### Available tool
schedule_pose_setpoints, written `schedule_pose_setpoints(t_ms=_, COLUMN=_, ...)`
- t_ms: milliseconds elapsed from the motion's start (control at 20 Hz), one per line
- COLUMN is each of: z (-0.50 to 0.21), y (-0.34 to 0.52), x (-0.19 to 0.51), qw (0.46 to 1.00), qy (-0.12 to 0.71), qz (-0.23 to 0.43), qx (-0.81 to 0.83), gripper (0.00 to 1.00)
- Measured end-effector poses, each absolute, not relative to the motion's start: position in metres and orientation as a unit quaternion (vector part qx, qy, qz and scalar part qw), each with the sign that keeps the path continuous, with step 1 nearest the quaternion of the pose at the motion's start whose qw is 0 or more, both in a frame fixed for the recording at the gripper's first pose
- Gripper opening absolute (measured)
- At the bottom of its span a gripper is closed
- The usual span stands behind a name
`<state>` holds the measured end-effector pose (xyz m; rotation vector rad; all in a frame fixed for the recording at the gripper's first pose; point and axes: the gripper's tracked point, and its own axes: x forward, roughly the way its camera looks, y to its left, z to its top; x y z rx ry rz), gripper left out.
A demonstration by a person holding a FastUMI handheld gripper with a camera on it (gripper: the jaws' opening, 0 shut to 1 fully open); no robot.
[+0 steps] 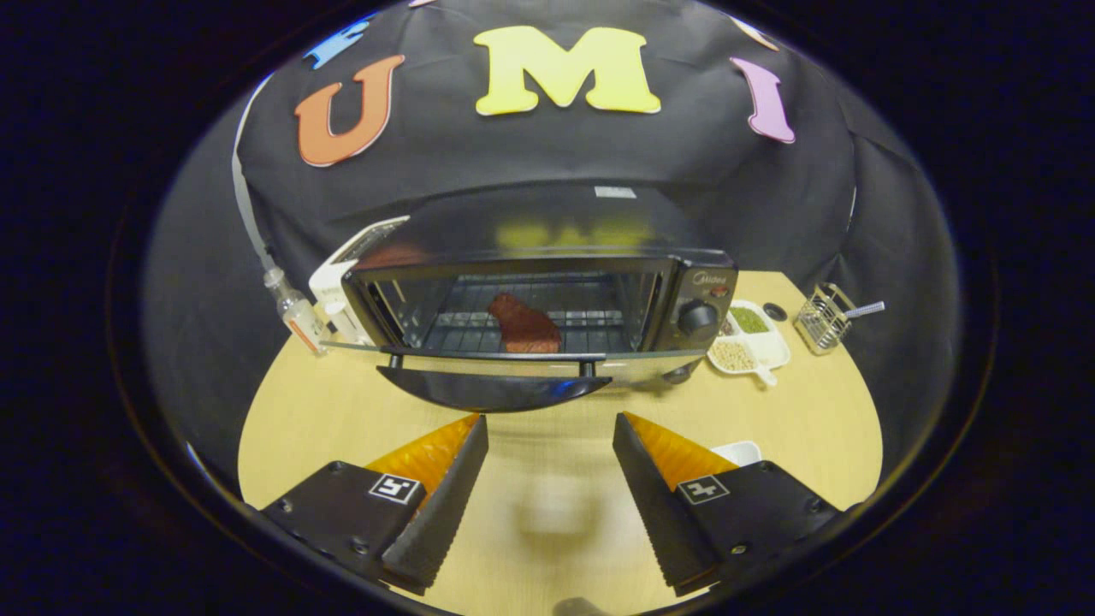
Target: Open the toaster oven, put the food inside, and close the toaster oven door.
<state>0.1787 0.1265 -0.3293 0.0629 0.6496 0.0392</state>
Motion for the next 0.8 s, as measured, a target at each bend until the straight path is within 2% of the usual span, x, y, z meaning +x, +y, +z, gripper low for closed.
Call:
schedule_pose_setpoints(t_ms=450, z=-0.303, y=0.102, x=0.16, qw=0.955, qy=0.296, qz=0.009, qx=0.029, gripper=0.94)
schedule_pose_setpoints(t_ms=800, z=-0.25, y=0.068, x=0.134, qw=0.97, qy=0.244, qz=0.013, qx=0.007, gripper=0.94)
